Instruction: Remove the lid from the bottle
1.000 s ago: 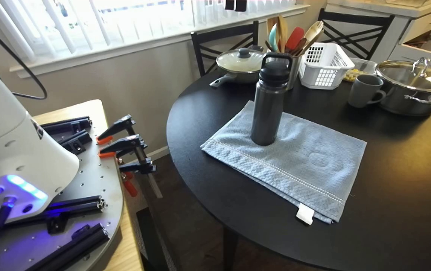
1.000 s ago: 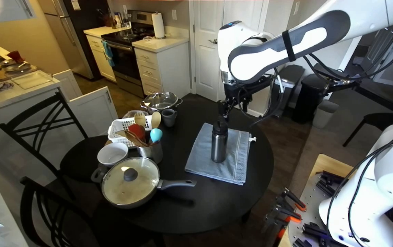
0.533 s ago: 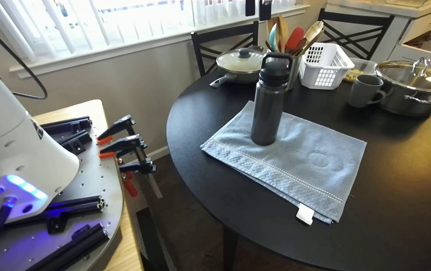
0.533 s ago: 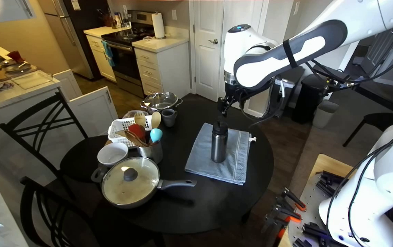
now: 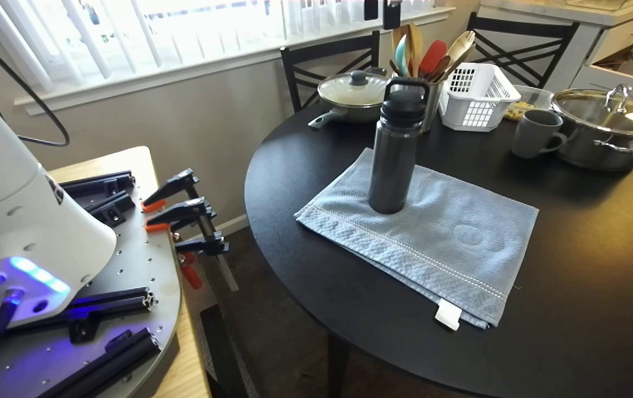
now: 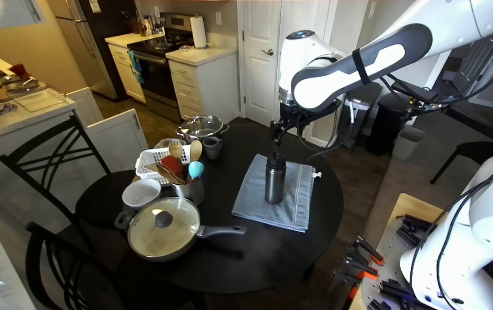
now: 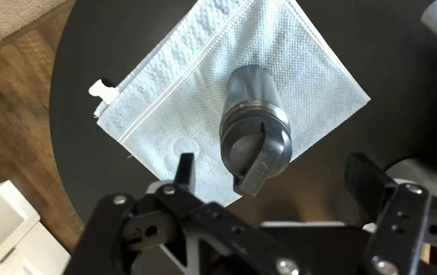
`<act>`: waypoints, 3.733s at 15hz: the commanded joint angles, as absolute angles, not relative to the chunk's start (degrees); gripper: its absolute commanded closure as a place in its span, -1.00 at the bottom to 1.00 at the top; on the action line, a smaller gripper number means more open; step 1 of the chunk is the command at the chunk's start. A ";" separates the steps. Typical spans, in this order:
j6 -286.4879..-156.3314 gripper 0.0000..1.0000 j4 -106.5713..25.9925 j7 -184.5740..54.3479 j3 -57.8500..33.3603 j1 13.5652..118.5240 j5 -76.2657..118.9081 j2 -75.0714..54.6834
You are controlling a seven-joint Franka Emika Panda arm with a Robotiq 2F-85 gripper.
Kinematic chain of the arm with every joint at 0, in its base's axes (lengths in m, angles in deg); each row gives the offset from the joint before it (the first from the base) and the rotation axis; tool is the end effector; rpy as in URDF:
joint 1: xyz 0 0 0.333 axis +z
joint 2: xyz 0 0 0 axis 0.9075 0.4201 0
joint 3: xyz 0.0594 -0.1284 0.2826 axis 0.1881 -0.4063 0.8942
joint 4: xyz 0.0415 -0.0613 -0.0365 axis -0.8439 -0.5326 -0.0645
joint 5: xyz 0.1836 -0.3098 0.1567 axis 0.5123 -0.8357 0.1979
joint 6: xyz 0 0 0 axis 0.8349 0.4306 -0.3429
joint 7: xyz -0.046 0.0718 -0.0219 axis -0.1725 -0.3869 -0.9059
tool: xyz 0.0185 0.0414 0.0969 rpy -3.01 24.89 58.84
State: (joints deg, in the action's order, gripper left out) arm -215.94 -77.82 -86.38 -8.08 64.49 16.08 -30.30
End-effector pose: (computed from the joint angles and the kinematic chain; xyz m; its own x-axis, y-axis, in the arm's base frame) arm 0.5135 -0.0080 0.3905 0.9291 -0.3588 0.0895 -0.3660 -0.9268 0.0840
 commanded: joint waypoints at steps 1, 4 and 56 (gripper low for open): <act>-220.35 -1.00 -76.08 -86.12 -9.44 63.35 20.96 -26.07; -222.26 -1.00 -75.49 -86.70 -10.58 63.02 23.49 -23.19; -235.32 0.89 -68.46 -90.84 -19.61 62.19 14.79 -14.56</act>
